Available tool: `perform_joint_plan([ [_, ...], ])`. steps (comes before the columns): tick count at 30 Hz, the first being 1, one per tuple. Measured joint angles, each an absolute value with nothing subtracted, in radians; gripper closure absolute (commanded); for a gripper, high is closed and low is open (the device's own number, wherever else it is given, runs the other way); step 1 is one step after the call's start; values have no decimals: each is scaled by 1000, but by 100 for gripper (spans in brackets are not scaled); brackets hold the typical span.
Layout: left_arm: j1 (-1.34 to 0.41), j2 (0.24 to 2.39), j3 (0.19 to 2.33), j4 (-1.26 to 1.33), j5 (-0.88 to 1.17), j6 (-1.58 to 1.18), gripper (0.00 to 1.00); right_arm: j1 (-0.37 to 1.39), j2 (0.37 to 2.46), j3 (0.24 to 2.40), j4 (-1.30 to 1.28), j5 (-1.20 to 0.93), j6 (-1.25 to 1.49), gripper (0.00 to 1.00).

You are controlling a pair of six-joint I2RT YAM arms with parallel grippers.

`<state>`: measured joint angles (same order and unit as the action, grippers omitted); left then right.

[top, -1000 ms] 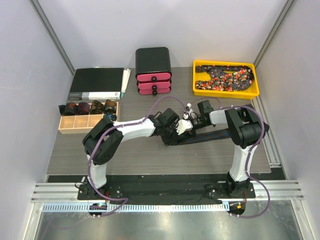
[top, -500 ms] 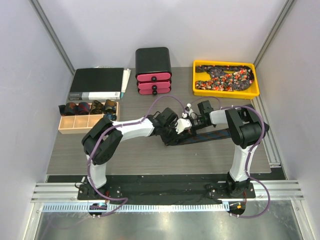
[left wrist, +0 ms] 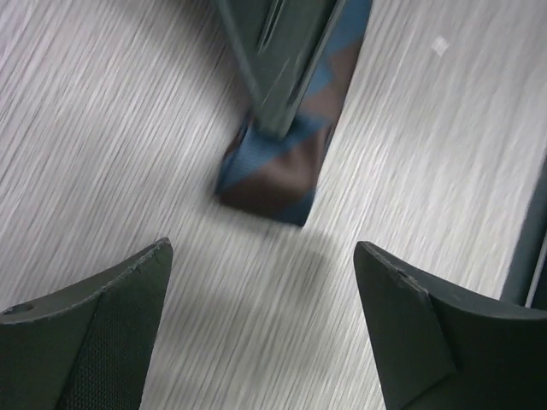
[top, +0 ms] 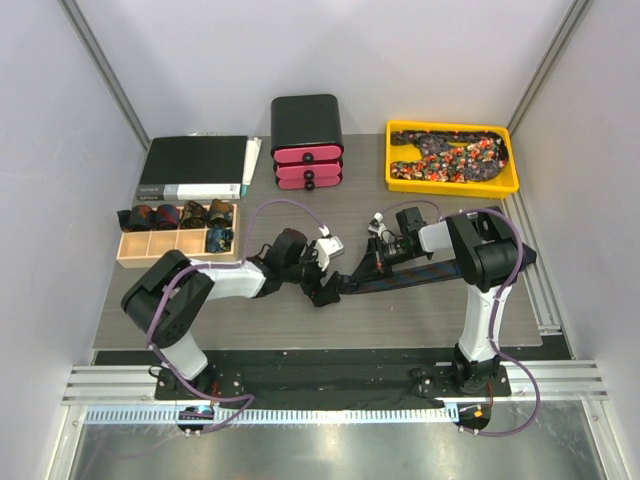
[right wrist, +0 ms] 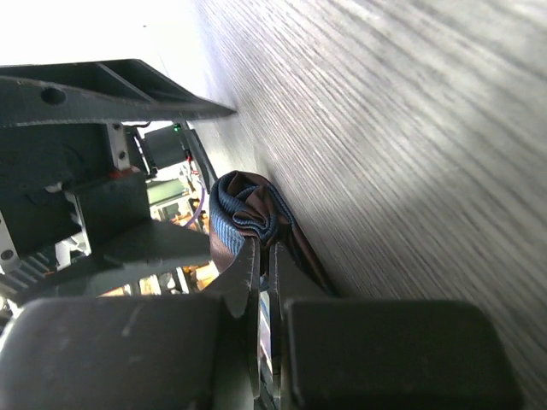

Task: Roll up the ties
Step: Roll the tie at the center of the board.

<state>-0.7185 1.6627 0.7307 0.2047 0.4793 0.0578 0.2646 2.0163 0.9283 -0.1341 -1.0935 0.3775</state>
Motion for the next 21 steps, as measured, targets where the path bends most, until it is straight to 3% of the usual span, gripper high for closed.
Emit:
perform_joint_plan([
  [5,-737,1743,699,463,498,-20,17,264,2016,901,-75,-1105,405,99],
  [8,-751,1790,700,561,489,-25,32,264,2016,895,-57,-1110,418,99],
  [9,-756,1805,702,585,485,-22,42,265,2016,894,-55,-1110,419,99],
  [14,-789,1830,745,544,459,39,60,264,2016,894,-52,-1111,424,99],
  [16,-801,1830,789,454,449,91,60,264,2016,894,-51,-1110,424,99],
  [18,-805,1830,833,363,447,130,49,263,2016,894,-52,-1109,423,99],
  [21,-810,1831,903,220,437,182,45,263,2016,895,-52,-1109,425,99],
])
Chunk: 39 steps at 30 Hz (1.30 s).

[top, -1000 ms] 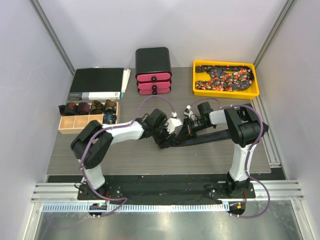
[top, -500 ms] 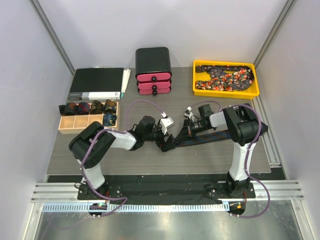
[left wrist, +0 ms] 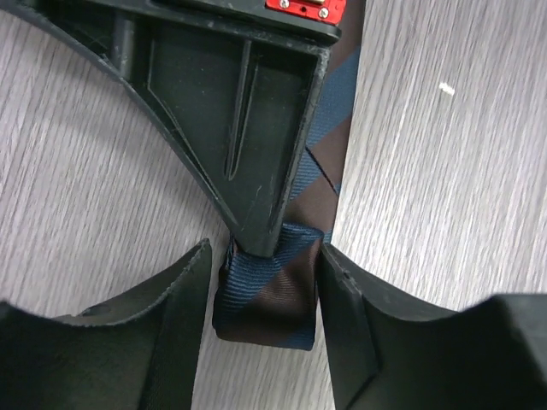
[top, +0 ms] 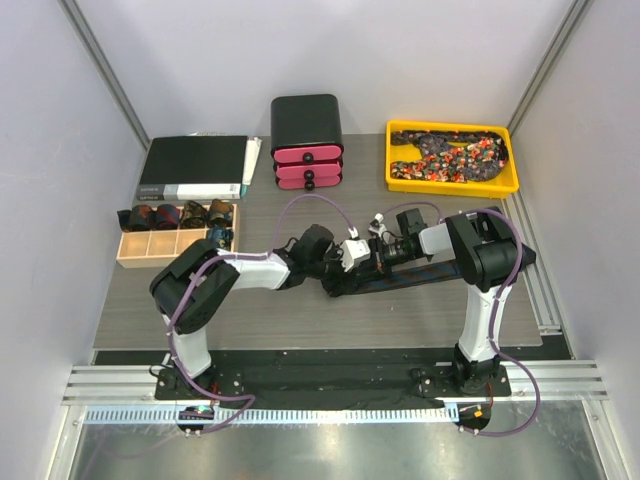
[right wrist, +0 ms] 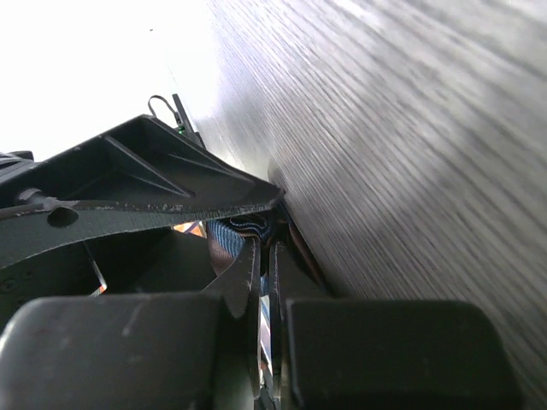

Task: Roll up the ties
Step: Roll the tie at the center of the board.

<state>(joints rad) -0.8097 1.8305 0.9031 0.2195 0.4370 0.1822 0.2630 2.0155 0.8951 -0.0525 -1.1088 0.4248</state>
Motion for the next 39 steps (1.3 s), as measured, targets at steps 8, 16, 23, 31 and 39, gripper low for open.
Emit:
perform_joint_plan([
  [8,-810,1826,922,154,437,223,60,266,2016,899,-52,-1105,433,99],
  [16,-813,1834,964,80,414,228,84,266,2016,903,-55,-1101,449,75],
  [23,-834,1882,1101,-99,351,255,90,212,2012,987,-200,-1042,419,67],
  [31,-838,1934,1227,-252,297,279,91,127,1985,1033,-398,-948,318,80],
  [39,-830,1939,1262,-340,273,331,91,180,2002,1035,-415,-944,305,83],
])
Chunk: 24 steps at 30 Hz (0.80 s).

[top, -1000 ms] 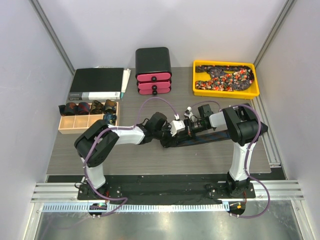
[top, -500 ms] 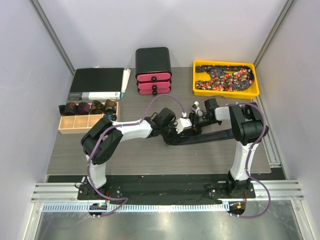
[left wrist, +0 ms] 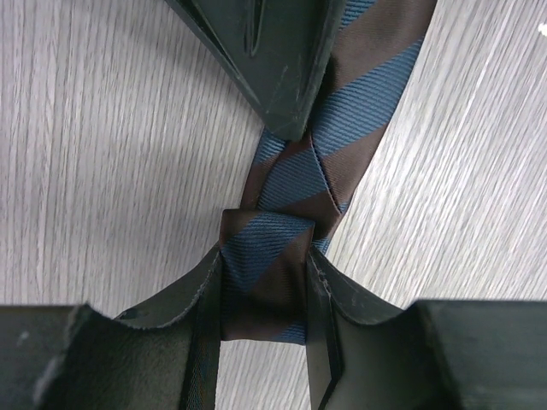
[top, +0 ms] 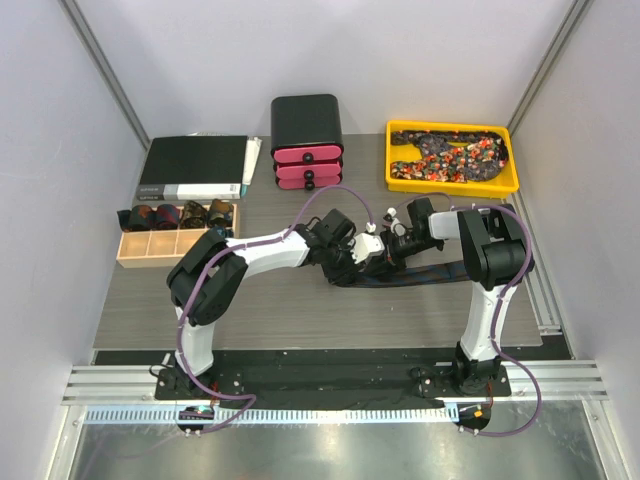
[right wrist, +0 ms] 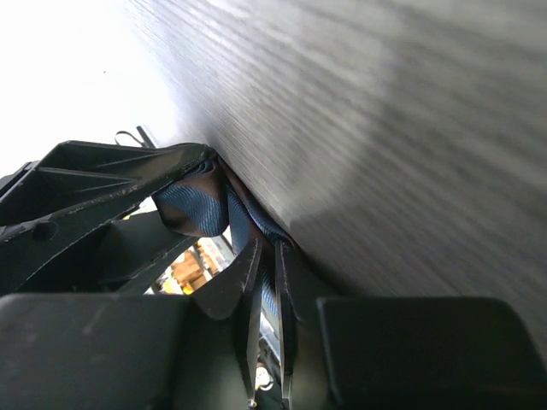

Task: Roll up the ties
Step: Roll the tie at the center of the board.

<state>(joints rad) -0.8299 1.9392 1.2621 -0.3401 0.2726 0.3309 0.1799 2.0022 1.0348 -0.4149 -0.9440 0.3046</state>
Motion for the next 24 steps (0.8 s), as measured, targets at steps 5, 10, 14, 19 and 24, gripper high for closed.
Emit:
perform_joint_plan([
  [5,-797,1930,1259,-361,303,366,91,184,2032,1058,-421,-967,298,83],
  [10,-754,1919,1250,-369,340,410,93,200,2047,1089,-429,-967,287,82],
  [14,-750,1919,1250,-381,341,424,94,208,2043,1111,-434,-956,283,78],
  [19,-749,1921,1253,-388,321,391,95,201,1971,1119,-435,-912,294,76],
  [24,-749,1927,1263,-387,288,330,95,201,1867,1116,-440,-911,302,77],
])
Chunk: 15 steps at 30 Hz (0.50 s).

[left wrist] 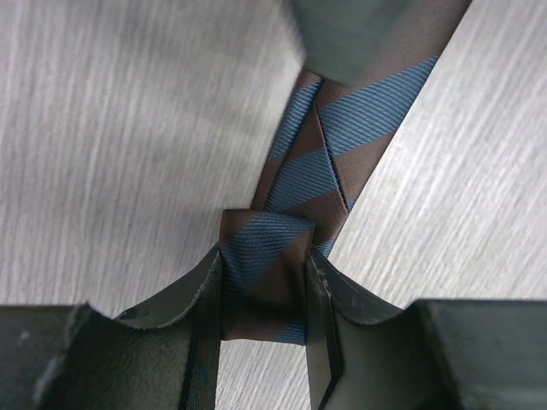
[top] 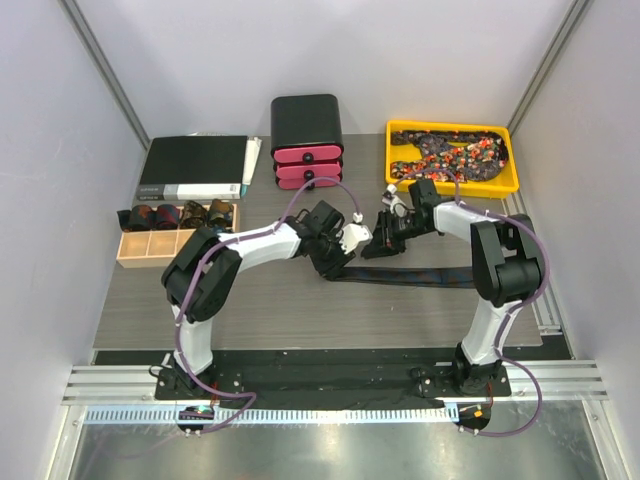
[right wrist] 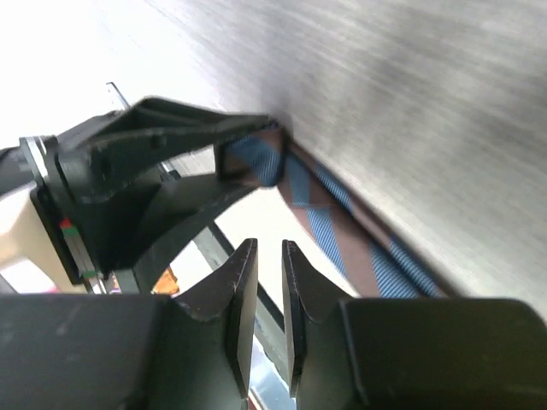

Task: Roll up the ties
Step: Roll the tie at the center of the board.

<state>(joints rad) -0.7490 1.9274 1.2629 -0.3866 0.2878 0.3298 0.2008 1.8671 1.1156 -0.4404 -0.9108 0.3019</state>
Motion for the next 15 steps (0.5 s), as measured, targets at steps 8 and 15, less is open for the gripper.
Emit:
perform_joint_plan([
  [8,-730,1931,1267,-376,277,298,95,210,1950,1044,-458,-855,290,80],
  [15,-685,1901,1210,-329,356,345,91,209,1994,1078,-477,-883,299,80],
])
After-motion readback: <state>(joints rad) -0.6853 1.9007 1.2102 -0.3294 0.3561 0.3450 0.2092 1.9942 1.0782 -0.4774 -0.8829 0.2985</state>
